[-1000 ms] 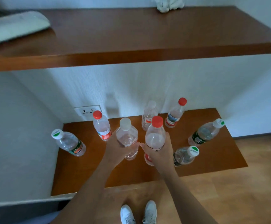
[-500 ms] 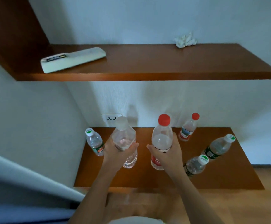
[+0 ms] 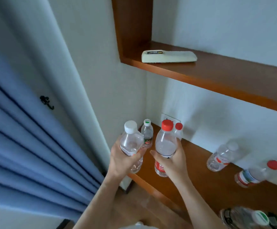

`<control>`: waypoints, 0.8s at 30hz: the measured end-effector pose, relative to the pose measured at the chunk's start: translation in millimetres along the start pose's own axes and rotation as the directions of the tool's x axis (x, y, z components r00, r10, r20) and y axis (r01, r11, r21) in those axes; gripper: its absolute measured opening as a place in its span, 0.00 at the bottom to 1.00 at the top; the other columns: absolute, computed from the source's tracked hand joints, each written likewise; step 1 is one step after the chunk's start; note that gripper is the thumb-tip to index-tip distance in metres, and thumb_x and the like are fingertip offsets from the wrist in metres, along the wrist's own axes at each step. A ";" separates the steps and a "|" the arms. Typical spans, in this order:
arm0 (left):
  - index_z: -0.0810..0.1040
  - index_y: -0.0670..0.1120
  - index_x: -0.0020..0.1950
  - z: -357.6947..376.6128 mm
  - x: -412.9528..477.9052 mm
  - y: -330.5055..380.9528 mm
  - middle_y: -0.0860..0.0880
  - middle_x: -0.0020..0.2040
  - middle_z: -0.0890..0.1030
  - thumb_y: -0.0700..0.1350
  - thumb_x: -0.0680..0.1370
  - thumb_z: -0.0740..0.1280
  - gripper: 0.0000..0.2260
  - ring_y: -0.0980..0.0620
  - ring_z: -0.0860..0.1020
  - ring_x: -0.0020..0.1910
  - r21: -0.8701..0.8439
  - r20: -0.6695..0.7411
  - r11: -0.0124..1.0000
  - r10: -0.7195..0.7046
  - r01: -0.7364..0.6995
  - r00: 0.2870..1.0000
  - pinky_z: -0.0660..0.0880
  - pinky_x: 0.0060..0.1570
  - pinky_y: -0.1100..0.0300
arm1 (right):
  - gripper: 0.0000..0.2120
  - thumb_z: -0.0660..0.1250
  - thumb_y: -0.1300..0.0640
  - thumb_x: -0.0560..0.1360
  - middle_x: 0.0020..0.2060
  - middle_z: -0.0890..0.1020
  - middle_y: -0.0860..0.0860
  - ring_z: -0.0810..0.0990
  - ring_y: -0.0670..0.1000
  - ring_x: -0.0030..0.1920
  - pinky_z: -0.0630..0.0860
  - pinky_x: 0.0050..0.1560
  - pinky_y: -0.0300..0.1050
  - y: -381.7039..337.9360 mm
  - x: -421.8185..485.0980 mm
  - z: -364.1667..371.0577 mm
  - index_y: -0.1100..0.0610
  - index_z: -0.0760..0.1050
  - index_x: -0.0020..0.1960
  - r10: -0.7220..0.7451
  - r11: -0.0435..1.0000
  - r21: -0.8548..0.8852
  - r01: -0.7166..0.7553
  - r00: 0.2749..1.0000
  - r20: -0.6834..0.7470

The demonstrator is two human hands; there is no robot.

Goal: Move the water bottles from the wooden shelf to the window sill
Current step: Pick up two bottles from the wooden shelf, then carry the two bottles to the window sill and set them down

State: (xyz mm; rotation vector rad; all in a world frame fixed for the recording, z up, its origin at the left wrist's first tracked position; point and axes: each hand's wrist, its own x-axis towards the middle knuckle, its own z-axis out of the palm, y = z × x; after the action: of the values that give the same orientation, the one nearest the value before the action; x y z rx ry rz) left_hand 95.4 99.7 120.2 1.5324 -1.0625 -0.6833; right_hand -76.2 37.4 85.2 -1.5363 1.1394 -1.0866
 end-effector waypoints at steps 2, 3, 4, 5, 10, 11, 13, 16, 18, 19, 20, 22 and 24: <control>0.79 0.46 0.52 -14.1 -18.8 -1.3 0.49 0.43 0.84 0.52 0.65 0.79 0.20 0.50 0.83 0.44 -0.011 -0.118 0.999 -0.034 0.033 0.992 0.79 0.45 0.56 | 0.34 0.81 0.44 0.63 0.54 0.80 0.37 0.80 0.46 0.59 0.79 0.55 0.36 -5.0 -3.7 12.3 0.42 0.70 0.64 -0.043 0.999 0.026 0.041 0.994 0.103; 0.79 0.46 0.52 -20.1 -29.8 -2.5 0.49 0.43 0.84 0.52 0.65 0.79 0.20 0.50 0.83 0.43 -0.017 -0.174 0.998 -0.055 0.053 0.983 0.80 0.45 0.57 | 0.33 0.81 0.47 0.64 0.53 0.80 0.37 0.80 0.46 0.59 0.79 0.55 0.36 -6.7 -7.5 18.6 0.43 0.70 0.64 -0.067 0.997 0.038 0.062 0.986 0.153; 0.79 0.46 0.51 -25.8 -41.1 -3.3 0.49 0.43 0.84 0.52 0.64 0.79 0.20 0.51 0.83 0.43 -0.018 -0.226 0.997 -0.073 0.071 0.971 0.80 0.45 0.58 | 0.33 0.82 0.49 0.65 0.53 0.80 0.36 0.79 0.45 0.59 0.78 0.55 0.35 -7.4 -12.1 24.9 0.43 0.70 0.64 -0.091 0.996 0.037 0.085 0.976 0.200; 0.79 0.46 0.51 -31.1 -53.4 -4.5 0.49 0.43 0.84 0.51 0.65 0.79 0.20 0.51 0.83 0.43 -0.017 -0.278 0.996 -0.093 0.091 0.956 0.79 0.45 0.60 | 0.33 0.82 0.50 0.65 0.53 0.80 0.35 0.79 0.45 0.59 0.76 0.55 0.34 -8.4 -17.4 31.3 0.42 0.70 0.64 -0.107 0.994 0.048 0.098 0.963 0.247; 0.78 0.48 0.53 -61.4 -121.2 -9.0 0.50 0.41 0.84 0.44 0.68 0.79 0.17 0.52 0.82 0.39 -0.050 -0.501 0.981 -0.189 0.190 0.845 0.76 0.36 0.66 | 0.30 0.82 0.53 0.65 0.51 0.81 0.42 0.80 0.44 0.56 0.77 0.54 0.38 -12.9 -49.7 71.3 0.42 0.71 0.62 -0.126 0.992 0.084 0.097 0.868 0.480; 0.79 0.48 0.54 -70.0 -135.9 -10.5 0.50 0.43 0.84 0.44 0.67 0.79 0.18 0.52 0.83 0.42 -0.056 -0.553 0.980 -0.190 0.192 0.811 0.77 0.40 0.64 | 0.30 0.82 0.55 0.66 0.50 0.81 0.42 0.79 0.41 0.54 0.77 0.52 0.34 -16.6 -58.4 81.8 0.44 0.71 0.62 -0.127 0.991 0.095 0.090 0.839 0.529; 0.79 0.47 0.55 -88.5 -165.7 -11.9 0.50 0.46 0.84 0.48 0.65 0.79 0.20 0.52 0.83 0.48 -0.061 -0.646 0.976 -0.197 0.207 0.737 0.78 0.48 0.61 | 0.30 0.82 0.56 0.66 0.48 0.79 0.39 0.78 0.34 0.51 0.74 0.47 0.28 -25.6 -78.1 103.8 0.42 0.70 0.60 -0.140 0.990 0.113 0.090 0.780 0.610; 0.78 0.48 0.55 -116.4 -211.6 -13.3 0.48 0.47 0.84 0.52 0.65 0.78 0.22 0.49 0.83 0.48 -0.077 -0.756 0.970 -0.208 0.231 0.620 0.80 0.50 0.54 | 0.29 0.82 0.53 0.65 0.49 0.78 0.32 0.75 0.34 0.55 0.70 0.50 0.25 -33.5 -110.7 139.4 0.37 0.69 0.56 -0.190 0.982 0.144 0.124 0.680 0.709; 0.78 0.49 0.55 -133.2 -243.2 -11.8 0.49 0.47 0.84 0.52 0.65 0.79 0.21 0.49 0.83 0.48 -0.071 -0.823 0.965 -0.200 0.253 0.532 0.80 0.50 0.53 | 0.28 0.82 0.53 0.65 0.48 0.78 0.31 0.75 0.32 0.54 0.70 0.50 0.26 -42.0 -134.8 162.4 0.36 0.70 0.54 -0.198 0.980 0.170 0.105 0.604 0.772; 0.79 0.49 0.54 -141.1 -258.7 -10.9 0.49 0.46 0.84 0.53 0.65 0.78 0.21 0.50 0.83 0.48 -0.074 -0.854 0.961 -0.199 0.265 0.482 0.80 0.50 0.53 | 0.28 0.82 0.53 0.65 0.49 0.79 0.33 0.76 0.33 0.54 0.71 0.50 0.27 -47.6 -147.3 172.9 0.37 0.70 0.54 -0.206 0.978 0.186 0.094 0.563 0.801; 0.79 0.50 0.53 -148.5 -273.1 -10.1 0.50 0.46 0.84 0.54 0.64 0.78 0.21 0.51 0.83 0.48 -0.084 -0.881 0.958 -0.201 0.276 0.428 0.81 0.51 0.52 | 0.27 0.82 0.52 0.64 0.49 0.80 0.35 0.77 0.35 0.54 0.72 0.52 0.29 -50.6 -159.3 184.5 0.38 0.71 0.55 -0.219 0.975 0.204 0.088 0.520 0.825; 0.80 0.50 0.53 -162.5 -299.5 -10.3 0.51 0.46 0.85 0.56 0.63 0.78 0.23 0.52 0.84 0.48 -0.114 -0.925 0.951 -0.208 0.288 0.319 0.81 0.52 0.50 | 0.26 0.80 0.46 0.63 0.51 0.80 0.38 0.79 0.40 0.55 0.75 0.54 0.34 -56.8 -183.9 205.5 0.39 0.72 0.57 -0.255 0.967 0.241 0.087 0.425 0.868; 0.80 0.50 0.55 -177.1 -324.5 -14.5 0.51 0.47 0.85 0.59 0.62 0.78 0.25 0.51 0.84 0.49 -0.140 -0.951 0.945 -0.211 0.296 0.226 0.80 0.54 0.47 | 0.27 0.78 0.43 0.62 0.52 0.79 0.35 0.79 0.40 0.55 0.74 0.54 0.32 -62.3 -207.9 226.0 0.40 0.72 0.57 -0.280 0.960 0.265 0.093 0.349 0.894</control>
State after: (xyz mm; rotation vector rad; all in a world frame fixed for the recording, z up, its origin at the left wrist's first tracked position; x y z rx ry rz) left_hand 111.7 469.2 110.2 1.7670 0.1658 0.2066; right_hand 114.5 285.8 73.4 -1.7611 0.0356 -0.2344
